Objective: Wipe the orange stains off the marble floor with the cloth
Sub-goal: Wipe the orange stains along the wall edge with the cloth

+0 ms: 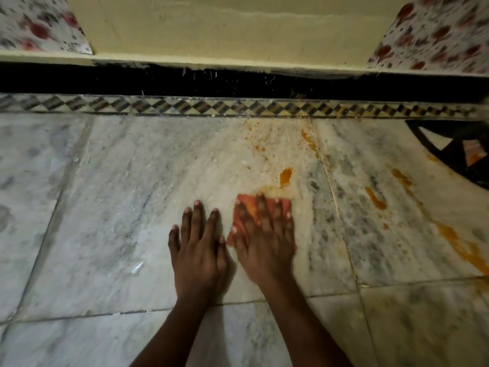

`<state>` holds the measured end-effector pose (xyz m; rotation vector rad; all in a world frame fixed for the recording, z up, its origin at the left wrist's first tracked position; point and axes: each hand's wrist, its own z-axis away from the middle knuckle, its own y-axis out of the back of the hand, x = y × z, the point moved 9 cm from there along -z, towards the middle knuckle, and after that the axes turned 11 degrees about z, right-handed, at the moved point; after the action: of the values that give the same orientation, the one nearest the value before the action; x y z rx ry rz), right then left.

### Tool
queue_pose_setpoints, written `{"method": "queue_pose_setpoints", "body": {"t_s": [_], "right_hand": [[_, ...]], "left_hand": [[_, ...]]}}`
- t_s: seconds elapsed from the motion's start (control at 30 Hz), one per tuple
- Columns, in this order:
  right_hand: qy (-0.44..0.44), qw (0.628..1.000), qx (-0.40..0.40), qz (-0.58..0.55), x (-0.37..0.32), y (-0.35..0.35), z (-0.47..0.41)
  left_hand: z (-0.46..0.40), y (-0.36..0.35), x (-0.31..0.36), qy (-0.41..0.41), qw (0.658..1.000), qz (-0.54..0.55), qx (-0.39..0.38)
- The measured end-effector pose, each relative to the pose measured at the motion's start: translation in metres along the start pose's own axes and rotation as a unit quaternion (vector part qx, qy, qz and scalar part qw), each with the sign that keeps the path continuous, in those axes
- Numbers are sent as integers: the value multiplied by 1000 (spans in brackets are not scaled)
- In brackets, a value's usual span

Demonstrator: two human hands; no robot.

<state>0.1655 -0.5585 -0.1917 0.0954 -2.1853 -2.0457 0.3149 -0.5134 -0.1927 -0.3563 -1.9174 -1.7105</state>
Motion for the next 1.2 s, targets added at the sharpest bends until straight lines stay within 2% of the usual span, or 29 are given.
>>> {"method": "queue_pose_setpoints", "body": {"t_s": [0.07,0.1,0.17,0.23,0.3,0.33,0.4,0.47,0.53,0.6,0.7,0.77,0.83,0.93,1.0,1.03,1.1,1.2], "right_hand": [[49,999,3,5,8,9,45],[43,999,-16,6,21,6,62],[-31,999,-27,10,49,2,65],[-148,988,-30,15,65,-10,37],[-226,973,-36,-25,54,-21,-4],[-226,973,-29,-33,39,-20,-22],[-155,988,4,-27,-3,-13,-30],[-47,999,21,-16,-38,0,1],[8,999,18,-26,-36,9,49],[-9,1000,-14,-19,-6,4,78],[-160,987,-31,12,46,-9,56],[-234,971,-45,-14,41,-16,13],[-207,975,-79,-37,4,-21,-20],[-71,996,-30,-35,-42,-1,7],[-28,999,-13,-33,-31,10,53],[-33,999,-27,-28,-13,8,70],[-117,992,-43,-6,38,0,74],[-285,957,-52,-14,81,-16,20]], "left_hand": [[-3,7,1,-3,1000,27,-2],[-5,8,-1,-16,999,41,-14],[-20,10,-8,-79,994,60,-47],[-43,11,-18,-145,986,42,-64],[-53,9,-26,-149,987,-4,-56],[-56,9,-28,-138,989,-17,-39],[-56,10,-31,-112,993,-14,-22],[-55,13,-31,-97,995,-5,-18],[-57,14,-31,-92,995,-3,-24],[-56,15,-30,-90,996,-10,-25],[-56,13,-30,-88,996,-7,-28],[-57,13,-29,-89,996,-11,-23],[-56,12,-29,-90,996,-15,-22],[-55,14,-29,-87,996,-3,-24],[-56,15,-28,-88,996,-2,-24],[-56,15,-28,-88,996,-3,-25],[-56,15,-28,-91,996,-1,-26],[-56,15,-29,-92,996,2,-16]]}}
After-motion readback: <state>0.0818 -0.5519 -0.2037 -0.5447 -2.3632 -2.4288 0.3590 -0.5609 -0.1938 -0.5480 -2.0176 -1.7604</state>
